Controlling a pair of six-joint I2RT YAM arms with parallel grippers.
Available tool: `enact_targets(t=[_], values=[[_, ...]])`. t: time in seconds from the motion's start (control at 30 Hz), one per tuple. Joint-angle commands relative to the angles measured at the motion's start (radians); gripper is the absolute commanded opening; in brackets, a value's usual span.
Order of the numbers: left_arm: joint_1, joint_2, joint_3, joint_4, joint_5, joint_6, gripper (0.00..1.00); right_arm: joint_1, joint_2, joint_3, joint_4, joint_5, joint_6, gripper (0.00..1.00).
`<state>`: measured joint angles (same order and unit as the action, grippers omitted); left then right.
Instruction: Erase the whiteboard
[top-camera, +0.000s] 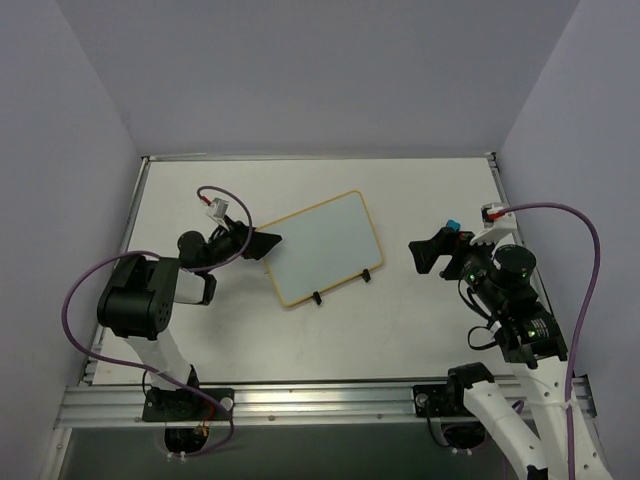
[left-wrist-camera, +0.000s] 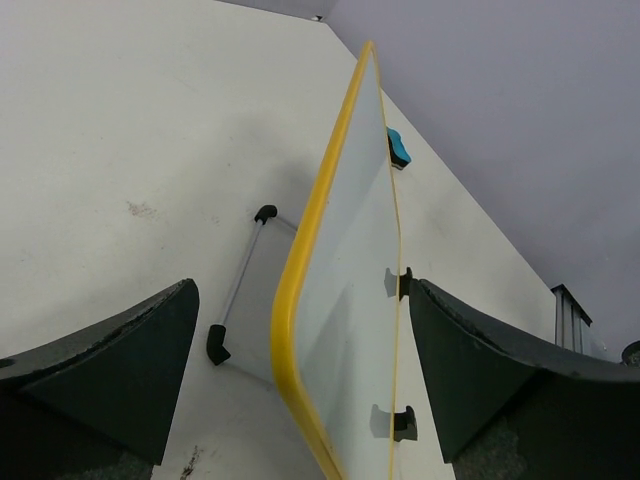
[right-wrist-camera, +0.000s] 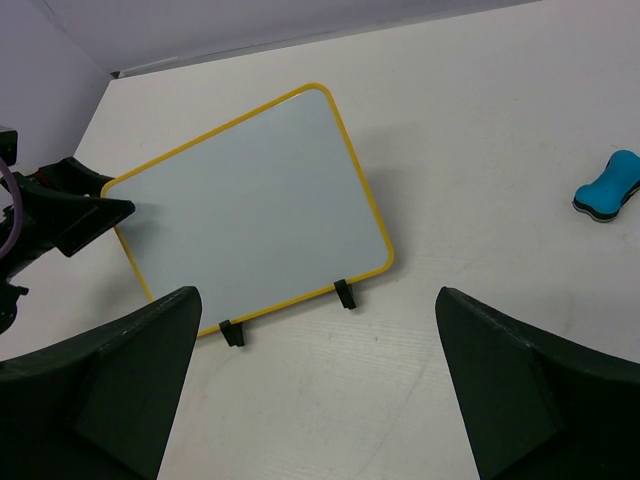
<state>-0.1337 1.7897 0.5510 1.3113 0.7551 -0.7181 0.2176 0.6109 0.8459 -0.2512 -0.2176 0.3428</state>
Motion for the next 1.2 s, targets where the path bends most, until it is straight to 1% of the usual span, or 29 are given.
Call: enact_targets(t=[0.0, 0.07, 0.1, 0.2, 0.27, 0.3, 0.37, 0.4, 0.47, 0.5, 0.53, 0.57, 0.6, 0.63, 0.67, 0.7, 0.73, 0.77, 0.8, 0.83, 0.87, 0.9, 0.97, 1.0, 1.03, 1.07, 1.1, 1.13, 1.17], values=[[0.019, -0.078, -0.032, 0.253, -0.056, 0.008, 0.94, 0.008, -0.007, -0.001, 0.027, -0.003, -0.011, 1.00], [0.022, -0.113, -0.045, 0.218, -0.085, 0.012, 0.94, 0.009, -0.008, -0.004, 0.027, 0.000, -0.013, 1.00], [0.023, -0.163, -0.051, 0.189, -0.089, 0.020, 0.94, 0.009, -0.007, -0.004, 0.027, 0.001, -0.014, 1.00], [0.023, -0.297, -0.078, -0.014, -0.135, 0.057, 0.94, 0.012, -0.010, -0.001, 0.026, 0.021, -0.016, 1.00], [0.022, -0.380, -0.092, -0.119, -0.170, 0.097, 0.94, 0.012, -0.019, 0.004, 0.023, 0.059, -0.027, 1.00], [0.020, -0.471, -0.092, -0.265, -0.216, 0.112, 0.94, 0.016, -0.022, 0.013, 0.017, 0.075, -0.030, 1.00], [0.013, -0.568, -0.079, -0.428, -0.272, 0.152, 0.94, 0.016, -0.019, 0.019, 0.013, 0.095, -0.037, 1.00], [0.006, -0.661, -0.073, -0.601, -0.351, 0.160, 0.94, 0.019, -0.010, 0.021, 0.013, 0.104, -0.039, 1.00], [0.000, -0.752, -0.037, -0.784, -0.440, 0.170, 0.94, 0.020, 0.003, 0.027, 0.012, 0.113, -0.044, 1.00], [-0.004, -0.839, -0.019, -0.983, -0.545, 0.166, 0.94, 0.022, 0.015, 0.028, 0.010, 0.122, -0.044, 1.00], [-0.006, -0.884, 0.001, -1.065, -0.588, 0.163, 0.94, 0.023, 0.019, 0.035, 0.012, 0.127, -0.044, 1.00], [-0.015, -0.924, 0.038, -1.165, -0.643, 0.116, 0.94, 0.023, 0.023, 0.038, 0.012, 0.133, -0.048, 1.00], [-0.018, -0.996, 0.053, -1.337, -0.692, 0.086, 0.94, 0.023, 0.029, 0.041, 0.012, 0.139, -0.050, 1.00], [-0.021, -1.032, 0.069, -1.416, -0.744, 0.066, 0.94, 0.025, 0.030, 0.048, 0.010, 0.158, -0.051, 1.00], [-0.039, -1.088, 0.107, -1.489, -0.766, 0.042, 0.94, 0.023, 0.035, 0.056, 0.007, 0.176, -0.054, 1.00], [-0.056, -1.111, 0.125, -1.605, -0.792, 0.036, 0.94, 0.025, 0.042, 0.064, -0.003, 0.199, -0.059, 1.00], [-0.078, -1.133, 0.148, -1.659, -0.853, 0.037, 0.94, 0.026, 0.049, 0.074, -0.014, 0.255, -0.065, 1.00], [-0.101, -1.157, 0.211, -1.725, -0.890, 0.052, 0.94, 0.029, 0.055, 0.100, -0.026, 0.283, -0.074, 1.00], [-0.145, -1.165, 0.249, -1.845, -0.927, 0.069, 0.94, 0.034, 0.072, 0.117, -0.057, 0.317, -0.086, 1.00], [-0.165, -1.167, 0.288, -1.897, -0.956, 0.107, 0.94, 0.054, 0.079, 0.136, -0.072, 0.351, -0.091, 1.00], [-0.181, -1.170, 0.326, -1.949, -0.997, 0.127, 0.94, 0.072, 0.092, 0.171, -0.106, 0.416, -0.096, 1.00], [-0.197, -1.171, 0.404, -2.039, -1.010, 0.149, 0.94, 0.094, 0.108, 0.188, -0.123, 0.452, -0.103, 1.00], [-0.201, -1.178, 0.475, -2.109, -1.019, 0.224, 0.94, 0.149, 0.121, 0.223, -0.154, 0.551, -0.107, 1.00], [-0.201, -1.181, 0.510, -2.173, -1.031, 0.250, 0.94, 0.161, 0.122, 0.257, -0.184, 0.579, -0.107, 1.00], [-0.199, -1.184, 0.579, -2.202, -1.053, 0.273, 0.94, 0.170, 0.119, 0.274, -0.198, 0.601, -0.103, 1.00], [-0.201, -1.194, 0.608, -2.230, -1.079, 0.322, 0.94, 0.177, 0.113, 0.289, -0.210, 0.612, -0.099, 1.00], [-0.199, -1.201, 0.633, -2.274, -1.149, 0.344, 0.94, 0.183, 0.092, 0.301, -0.220, 0.609, -0.094, 1.00], [-0.199, -1.207, 0.676, -2.293, -1.187, 0.361, 0.94, 0.181, 0.079, 0.300, -0.220, 0.595, -0.090, 1.00], [-0.199, -1.231, 0.687, -2.308, -1.227, 0.382, 0.94, 0.183, 0.066, 0.298, -0.223, 0.580, -0.090, 1.00]])
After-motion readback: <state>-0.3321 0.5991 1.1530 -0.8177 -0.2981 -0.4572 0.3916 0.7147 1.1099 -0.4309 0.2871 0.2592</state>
